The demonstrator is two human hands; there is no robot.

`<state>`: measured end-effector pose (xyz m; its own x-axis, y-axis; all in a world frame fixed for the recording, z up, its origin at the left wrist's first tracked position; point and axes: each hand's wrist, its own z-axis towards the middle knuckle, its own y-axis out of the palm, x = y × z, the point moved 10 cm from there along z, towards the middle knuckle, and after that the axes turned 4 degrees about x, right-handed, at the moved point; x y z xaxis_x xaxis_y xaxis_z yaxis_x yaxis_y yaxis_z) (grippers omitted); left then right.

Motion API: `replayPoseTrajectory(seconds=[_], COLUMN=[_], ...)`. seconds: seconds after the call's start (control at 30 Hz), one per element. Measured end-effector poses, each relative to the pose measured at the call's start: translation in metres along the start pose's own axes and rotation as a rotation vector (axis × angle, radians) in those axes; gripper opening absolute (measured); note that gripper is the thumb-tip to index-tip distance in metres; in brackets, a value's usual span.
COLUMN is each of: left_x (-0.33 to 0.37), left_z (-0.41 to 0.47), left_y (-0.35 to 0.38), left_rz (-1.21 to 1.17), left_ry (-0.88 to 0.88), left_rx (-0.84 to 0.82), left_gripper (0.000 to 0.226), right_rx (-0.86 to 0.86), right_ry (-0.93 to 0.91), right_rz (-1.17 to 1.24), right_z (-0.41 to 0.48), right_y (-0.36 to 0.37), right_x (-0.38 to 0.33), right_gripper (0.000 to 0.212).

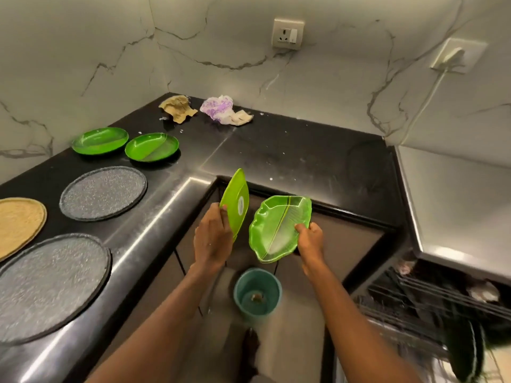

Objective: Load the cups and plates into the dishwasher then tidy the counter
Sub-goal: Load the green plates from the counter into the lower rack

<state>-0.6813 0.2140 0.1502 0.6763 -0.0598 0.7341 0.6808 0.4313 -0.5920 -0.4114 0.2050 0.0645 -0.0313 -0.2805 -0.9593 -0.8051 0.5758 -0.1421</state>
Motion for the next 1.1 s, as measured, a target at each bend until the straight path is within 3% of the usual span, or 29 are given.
replayPoseTrajectory(seconds=[0.27,0.43,0.63,0.8,1.1], left_x=[-0.004,0.015,0.053,0.109,0.209], left_z=[-0.118,-0.185,-0.279,-0.374,-0.503], left_y=[0.019,0.049,0.08,0.107,0.149], left_rz=[-0.257,-0.381,-0.352,-0.216,-0.237], left_ry=[-0.314,-0.396,-0.372,-0.245,-0.104], left_rx=[-0.202,-0.368,-0.467,-0.496,-0.522], left_gripper=[0.022,0.014,0.015,0.019,0.028], right_rx=[0.124,0.225,0.273,0.304,0.389], right_ry=[0.043,0.04,0.049,0.052,0.121], right_rz=[-0.025,-0.127,-0.146,-0.185,-0.174], right_z=[-0.072,-0.099,-0.13,-0.159,-0.193], right_y=[-0.13,-0.211,-0.32,-0.433,-0.591], right_x=[0.05,0.076,0.108,0.133,0.176], right_gripper=[0.008,0.012,0.011,0.014,0.011])
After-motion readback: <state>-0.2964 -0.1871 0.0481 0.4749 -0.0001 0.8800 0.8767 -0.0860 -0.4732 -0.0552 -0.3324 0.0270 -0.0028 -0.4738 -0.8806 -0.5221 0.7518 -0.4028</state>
